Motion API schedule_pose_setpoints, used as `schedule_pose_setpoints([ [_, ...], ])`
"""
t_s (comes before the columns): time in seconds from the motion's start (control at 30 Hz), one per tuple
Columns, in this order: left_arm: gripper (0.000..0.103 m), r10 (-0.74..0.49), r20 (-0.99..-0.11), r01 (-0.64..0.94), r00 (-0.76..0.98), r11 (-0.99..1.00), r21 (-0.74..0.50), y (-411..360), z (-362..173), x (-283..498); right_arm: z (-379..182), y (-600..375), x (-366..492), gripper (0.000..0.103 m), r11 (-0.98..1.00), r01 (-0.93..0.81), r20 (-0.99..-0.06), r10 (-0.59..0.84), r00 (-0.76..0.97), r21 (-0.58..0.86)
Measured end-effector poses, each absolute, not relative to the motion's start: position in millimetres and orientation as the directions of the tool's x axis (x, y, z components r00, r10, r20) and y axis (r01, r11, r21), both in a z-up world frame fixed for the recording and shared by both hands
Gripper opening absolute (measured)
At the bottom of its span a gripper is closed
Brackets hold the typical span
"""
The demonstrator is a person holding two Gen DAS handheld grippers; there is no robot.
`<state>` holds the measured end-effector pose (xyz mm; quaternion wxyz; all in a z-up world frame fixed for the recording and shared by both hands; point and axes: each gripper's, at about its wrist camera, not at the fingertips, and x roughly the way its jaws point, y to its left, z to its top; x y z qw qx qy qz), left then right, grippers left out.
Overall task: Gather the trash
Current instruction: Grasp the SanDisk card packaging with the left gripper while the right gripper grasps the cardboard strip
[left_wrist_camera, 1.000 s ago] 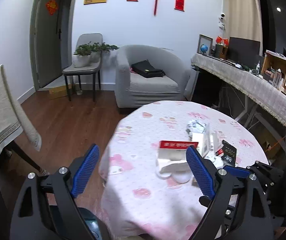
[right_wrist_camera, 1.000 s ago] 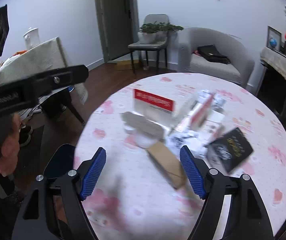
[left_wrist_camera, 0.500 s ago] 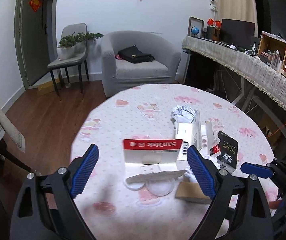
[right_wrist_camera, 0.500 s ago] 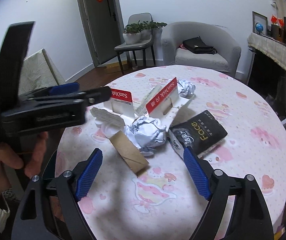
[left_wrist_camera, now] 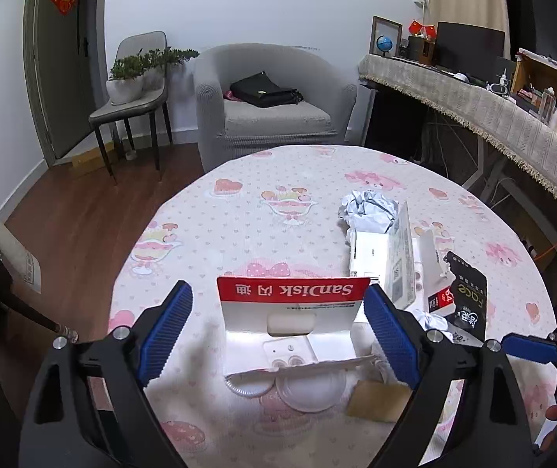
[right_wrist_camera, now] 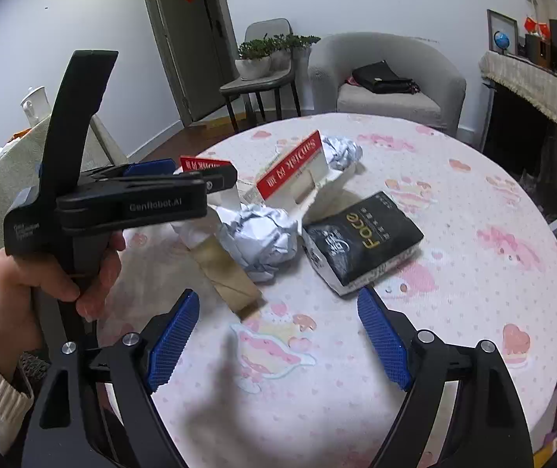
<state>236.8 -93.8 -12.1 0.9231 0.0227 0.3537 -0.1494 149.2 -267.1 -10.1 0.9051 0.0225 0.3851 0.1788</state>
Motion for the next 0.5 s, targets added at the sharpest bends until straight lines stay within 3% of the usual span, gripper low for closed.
schedule_pose_setpoints([
  [0.13, 0.085, -0.276, -0.654, 0.297, 0.704, 0.951, -0.082, -94, -12, 238, -10, -266, 147, 0.084, 0.925, -0.335, -0.684, 0.364, 0.633, 0.182],
  [0.23, 0.076, -0.296, -0.652, 0.312, 0.698, 0.945, -0.096, -96, -11, 238, -10, -262, 146, 0.071, 0.911, -0.372, -0.678, 0.387, 0.624, 0.178],
  [0.5, 0.076, -0.307, -0.644, 0.322, 0.701, 0.942, -0.1, -93, -10, 235, -14, -242, 148, 0.057, 0.89, -0.441, -0.7, 0.388, 0.599, 0.116],
])
